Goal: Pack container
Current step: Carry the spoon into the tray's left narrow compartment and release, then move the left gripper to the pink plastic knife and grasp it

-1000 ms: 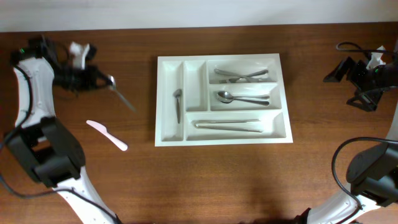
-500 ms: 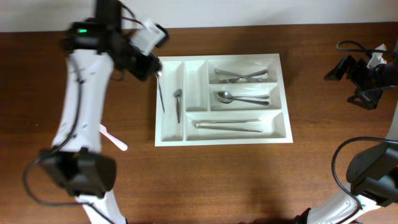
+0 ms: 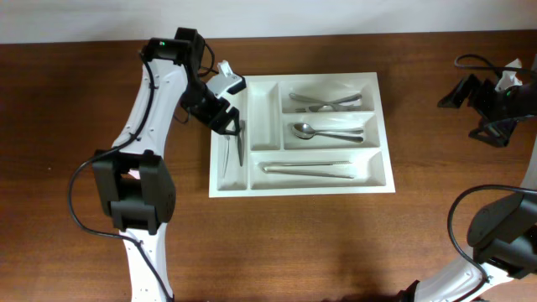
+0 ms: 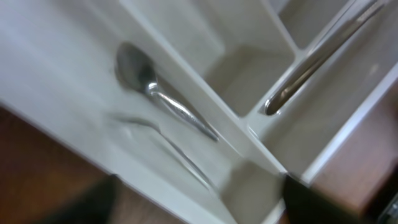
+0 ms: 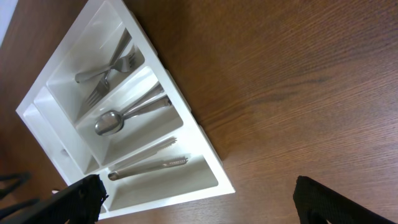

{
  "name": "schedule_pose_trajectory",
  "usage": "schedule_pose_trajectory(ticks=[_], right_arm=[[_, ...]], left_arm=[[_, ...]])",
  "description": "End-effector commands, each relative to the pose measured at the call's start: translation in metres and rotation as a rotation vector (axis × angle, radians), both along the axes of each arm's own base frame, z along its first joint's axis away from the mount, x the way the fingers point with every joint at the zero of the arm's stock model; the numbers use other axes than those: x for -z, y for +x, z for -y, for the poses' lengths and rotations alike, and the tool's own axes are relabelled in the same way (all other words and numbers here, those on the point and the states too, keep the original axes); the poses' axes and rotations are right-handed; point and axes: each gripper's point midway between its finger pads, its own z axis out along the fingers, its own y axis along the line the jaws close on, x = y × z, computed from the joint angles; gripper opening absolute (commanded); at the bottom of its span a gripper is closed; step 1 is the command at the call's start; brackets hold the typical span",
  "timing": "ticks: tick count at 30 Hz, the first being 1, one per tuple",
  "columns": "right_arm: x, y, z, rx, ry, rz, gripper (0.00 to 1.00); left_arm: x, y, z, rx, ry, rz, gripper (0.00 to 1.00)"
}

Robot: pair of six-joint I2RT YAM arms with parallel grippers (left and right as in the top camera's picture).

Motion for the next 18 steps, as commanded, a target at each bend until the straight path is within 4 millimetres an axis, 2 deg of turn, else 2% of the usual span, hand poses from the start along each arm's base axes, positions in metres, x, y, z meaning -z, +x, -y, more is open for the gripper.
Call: schedule_pose_trajectory(ticks=[1,4,6,12,16,18], right_arm=[[0.001,0.002,-0.004,-0.002,0.010,0.001,0.99],[0.001,0.002,-0.004,-0.002,0.010,0.001,0.98],[0.001,0.002,-0.004,-0.002,0.010,0.001,0.99],[0.001,0.002,-0.004,-0.002,0.011,0.001,0.99],[0.001,0.002,-0.004,-0.002,0.011,0.001,0.99],[0.001,0.002,-0.004,-0.002,0.011,0.001,0.99]], left_arm=[[-0.056,0.016,-0.033,-0.146,0.093,0.101,1.00],[-0.084,0.012,-0.071,-0.287,0.186,0.109,0.99],[-0.096,0.008,-0.091,-0.368,0.210,0.104,0.99],[-0.140,-0.004,-0.147,-0.642,0.194,0.159,0.99],[-0.185,-0.040,-0.176,-0.751,0.182,0.238,0.99],[-0.197,-0.062,-0.188,-0.792,0.190,0.257,0.99]])
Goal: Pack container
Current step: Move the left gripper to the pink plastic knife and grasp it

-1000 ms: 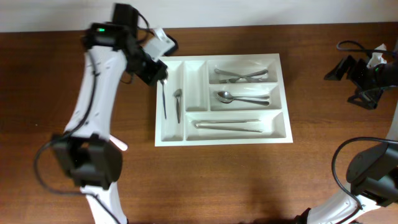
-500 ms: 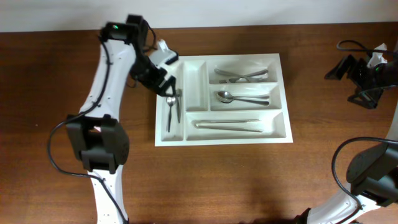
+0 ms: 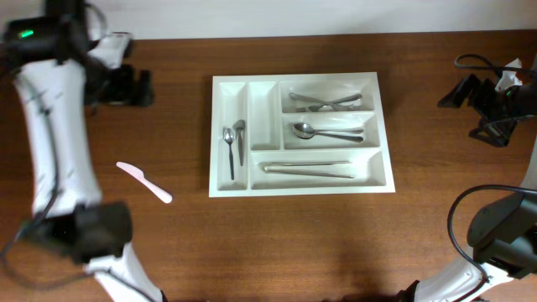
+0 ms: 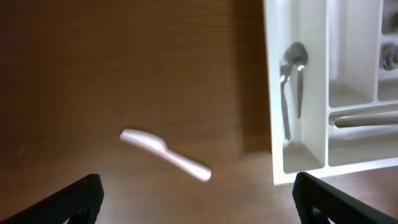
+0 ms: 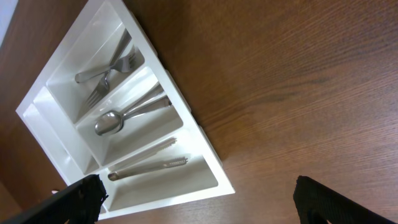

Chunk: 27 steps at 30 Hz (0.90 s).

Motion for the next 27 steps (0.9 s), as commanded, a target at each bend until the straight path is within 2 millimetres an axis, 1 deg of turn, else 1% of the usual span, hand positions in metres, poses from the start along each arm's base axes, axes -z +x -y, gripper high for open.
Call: schedule_pose_trajectory(ticks=[1,2,3,4,5,7,9,10,12,13,14,16,17,19,22,25,27], right_arm=[[0.001,0.002,-0.004,-0.002,0.011,0.000,0.99],[0.001,0.002,-0.004,-0.002,0.011,0.000,0.99],[0.001,0.002,-0.004,-0.002,0.010,0.000,0.99],[0.001,0.002,-0.004,-0.002,0.010,0.000,0.99],[0.001,0.002,-0.004,-0.002,0.010,0.000,0.99],[0.001,0.002,-0.004,-0.002,0.010,0.000,0.99],[0.001,0.002,-0.004,-0.002,0.010,0.000,0.99],[0.001,0.002,-0.004,-0.002,0.010,0.000,0.99],[0.001,0.002,-0.004,-0.002,0.010,0.000,0.99],[0.001,0.002,-0.004,-0.002,0.010,0.000,0.99],[0.001,0.002,-0.004,-0.002,0.010,0.000,0.99],[0.001,0.002,-0.004,-0.002,0.011,-0.001,0.99],[0.001,0.001,-0.004,-0.002,0.012,-0.003,0.99],[0.001,0.000,-0.005,-0.002,0.014,-0.006,0.99],[0.001,-0.001,-0.005,-0.002,0.016,-0.010,0.99],[0.001,-0.001,-0.005,-0.002,0.017,-0.011,0.99],[0.001,-0.001,-0.006,-0.002,0.018,-0.014,0.99]], left_arm=[[-0.052,-0.052,-0.018,-0.120,0.021,0.103,0.99],[-0.052,-0.060,-0.023,-0.157,0.014,0.098,0.99],[-0.048,-0.067,-0.029,-0.200,0.006,0.091,0.99],[-0.042,-0.069,-0.033,-0.220,0.002,0.082,0.99],[-0.032,-0.069,-0.036,-0.246,-0.005,0.068,0.99],[-0.005,-0.064,-0.041,-0.311,-0.038,0.029,0.99],[0.031,-0.051,-0.040,-0.372,-0.101,0.005,0.99],[0.049,-0.045,-0.035,-0.374,-0.139,-0.001,0.99],[0.090,-0.034,-0.024,-0.358,-0.222,-0.013,0.99],[0.111,-0.034,-0.023,-0.408,-0.249,-0.039,0.99],[0.149,-0.040,-0.026,-0.589,-0.273,-0.117,1.00],[0.180,-0.049,-0.037,-0.762,-0.234,-0.174,0.98],[0.192,-0.053,-0.043,-0.818,-0.197,-0.186,0.98],[0.207,-0.058,-0.053,-0.873,-0.139,-0.188,0.98],[0.217,-0.060,-0.065,-0.917,-0.078,-0.181,0.98],[0.225,-0.059,-0.067,-0.935,-0.070,-0.181,0.96],[0.236,-0.060,-0.067,-0.953,-0.073,-0.190,0.93]])
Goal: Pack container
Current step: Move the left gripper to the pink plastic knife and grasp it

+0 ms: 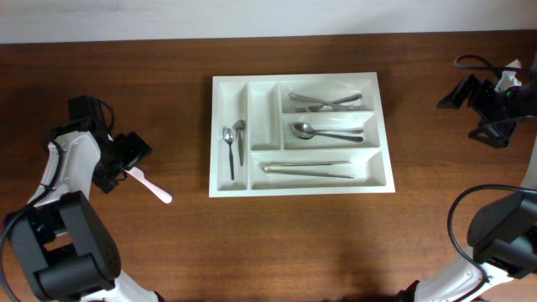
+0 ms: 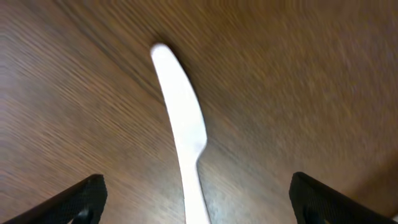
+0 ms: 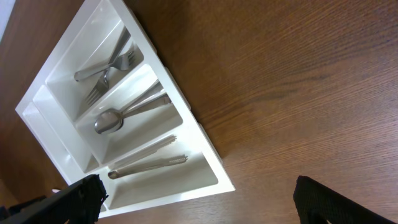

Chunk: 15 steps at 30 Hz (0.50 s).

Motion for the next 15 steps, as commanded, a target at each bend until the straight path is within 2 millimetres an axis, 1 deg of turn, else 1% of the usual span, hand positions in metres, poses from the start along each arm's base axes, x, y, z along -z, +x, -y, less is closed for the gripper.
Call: schedule_pose_trajectory(ticks=[1,3,6,10,12,13,15], right_arm=[[0.001,0.000,-0.005,-0.001,0.015,-0.008,0.99],[0.001,0.000,-0.005,-0.001,0.015,-0.009,0.99],[0.001,0.000,-0.005,-0.001,0.016,-0.009,0.99],[0.001,-0.001,-0.005,-0.001,0.018,-0.013,0.99],[0.001,-0.002,-0.006,-0.001,0.020,-0.017,0.99],[0.001,-0.002,-0.006,-0.001,0.020,-0.018,0.99],[0.001,-0.003,-0.006,-0.001,0.021,-0.019,0.99]], left_arm=[[0.024,-0.010,-0.006,-0.084,0.020,-0.058,0.92],[0.034,-0.012,-0.005,-0.084,0.018,-0.074,0.89],[0.047,-0.014,-0.006,-0.081,0.024,-0.105,0.89],[0.063,-0.019,-0.001,-0.059,0.043,-0.158,0.89],[0.067,-0.019,0.004,-0.041,0.048,-0.173,0.89],[0.069,-0.019,0.007,-0.033,0.047,-0.176,0.84],[0.069,-0.019,0.013,-0.016,0.047,-0.182,0.82]])
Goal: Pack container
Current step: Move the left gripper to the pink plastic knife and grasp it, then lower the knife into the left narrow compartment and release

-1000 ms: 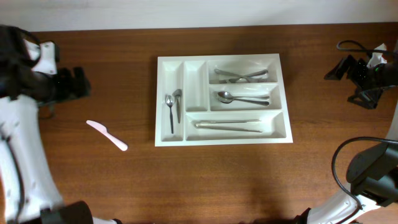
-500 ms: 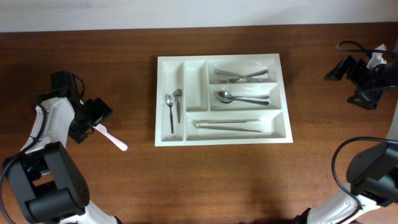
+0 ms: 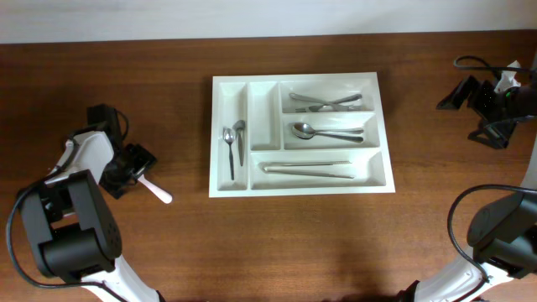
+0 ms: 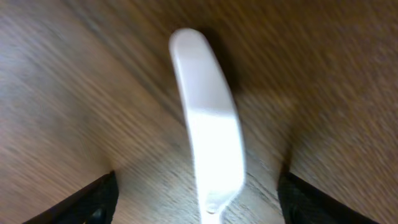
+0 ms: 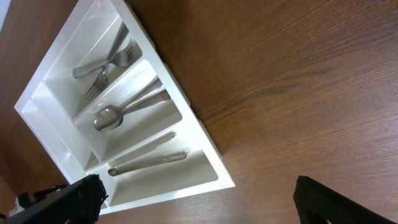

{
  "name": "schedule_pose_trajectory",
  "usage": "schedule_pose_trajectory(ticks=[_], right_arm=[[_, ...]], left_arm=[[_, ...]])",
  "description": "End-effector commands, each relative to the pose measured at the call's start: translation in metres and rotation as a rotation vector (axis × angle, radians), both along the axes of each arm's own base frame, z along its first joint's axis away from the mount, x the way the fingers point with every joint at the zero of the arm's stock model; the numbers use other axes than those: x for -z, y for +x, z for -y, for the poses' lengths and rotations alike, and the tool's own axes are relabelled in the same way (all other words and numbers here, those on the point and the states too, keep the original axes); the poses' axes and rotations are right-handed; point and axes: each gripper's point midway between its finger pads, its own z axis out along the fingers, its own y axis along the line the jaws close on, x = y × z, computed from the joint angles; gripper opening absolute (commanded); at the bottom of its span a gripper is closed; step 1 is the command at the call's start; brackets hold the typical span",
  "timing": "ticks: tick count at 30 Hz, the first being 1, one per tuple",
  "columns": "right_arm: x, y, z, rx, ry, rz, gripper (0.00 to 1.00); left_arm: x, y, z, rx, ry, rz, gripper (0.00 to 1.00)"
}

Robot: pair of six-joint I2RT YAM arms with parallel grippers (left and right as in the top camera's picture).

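A white plastic knife [image 3: 158, 192] lies on the wooden table left of the white cutlery tray [image 3: 216, 134]. My left gripper [image 3: 132, 171] is open low over the knife's near end. In the left wrist view the knife [image 4: 208, 124] runs between the dark fingers [image 4: 99, 199], with a gap on each side. The tray holds two small spoons [image 3: 235, 143], forks [image 3: 327, 101], larger spoons [image 3: 327, 132] and knives [image 3: 306, 169]. My right gripper [image 3: 485, 94] is open at the far right, away from the tray [image 5: 205, 155].
A narrow tray compartment [image 3: 263, 117] beside the small spoons holds nothing. A black cable [image 3: 470, 60] lies near the right arm at the table's back right corner. The left arm's base [image 3: 75, 235] stands at the front left.
My left gripper has come down closer over the white knife, which now fills more of the left wrist view. Its fingers remain open either side. The right arm has not moved.
My left gripper was low in the tray's left compartment by the small spoons. Then it was at the table's back left, with two spoons in that compartment and the white knife on the table. Then it hung open over the knife, and now sits lower astride it.
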Motion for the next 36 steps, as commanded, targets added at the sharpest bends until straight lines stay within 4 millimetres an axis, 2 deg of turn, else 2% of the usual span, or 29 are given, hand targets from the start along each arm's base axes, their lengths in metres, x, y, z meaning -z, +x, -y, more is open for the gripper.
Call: schedule_pose_trajectory(ticks=[1,4,7,9,10,11,14,18,20,21,24,26,28,32,36], right_arm=[[0.001,0.000,-0.005,-0.001,0.014,-0.006,0.99],[0.001,-0.001,-0.005,-0.001,0.016,-0.010,0.99],[0.001,-0.003,-0.006,-0.002,0.020,-0.019,0.98],[0.001,-0.003,-0.006,-0.001,0.022,-0.021,0.99],[0.001,-0.004,-0.007,-0.002,0.023,-0.025,0.99],[0.001,-0.004,-0.007,-0.002,0.024,-0.026,0.99],[0.001,-0.004,-0.007,-0.002,0.024,-0.026,0.99],[0.001,-0.004,-0.007,-0.001,0.024,-0.026,0.99],[0.001,-0.004,-0.007,-0.001,0.023,-0.025,0.99],[0.001,-0.004,-0.007,-0.001,0.023,-0.024,0.99],[0.001,-0.003,-0.006,-0.001,0.022,-0.022,0.99],[0.001,-0.003,-0.006,-0.001,0.022,-0.022,0.99],[0.001,-0.004,-0.007,-0.002,0.023,-0.023,0.99],[0.001,-0.004,-0.007,-0.002,0.024,-0.026,0.99],[0.001,-0.004,-0.007,-0.002,0.024,-0.025,0.99]], left_arm=[[0.019,-0.010,0.016,0.034,-0.011,-0.073,0.82],[0.019,-0.017,0.027,0.055,0.000,-0.113,0.81],[0.019,-0.016,0.029,0.038,0.026,-0.116,0.81],[0.021,-0.016,0.029,0.032,0.029,-0.118,0.71],[0.023,-0.018,0.029,0.025,0.028,-0.123,0.58],[0.024,-0.019,0.029,0.025,0.026,-0.128,0.50],[0.026,-0.026,0.030,-0.005,0.023,-0.148,0.33],[0.029,-0.033,0.031,-0.025,0.021,-0.168,0.19],[0.029,-0.033,0.031,-0.025,0.022,-0.167,0.05],[0.029,-0.033,0.031,-0.025,0.022,-0.166,0.02],[0.024,-0.025,0.030,0.053,0.021,-0.152,0.02],[0.013,-0.015,0.029,0.136,0.022,-0.137,0.02],[-0.007,0.002,0.027,0.222,0.032,-0.099,0.02],[-0.068,0.041,0.024,0.353,0.066,0.023,0.02],[-0.134,0.078,0.044,0.513,0.045,0.197,0.02]])
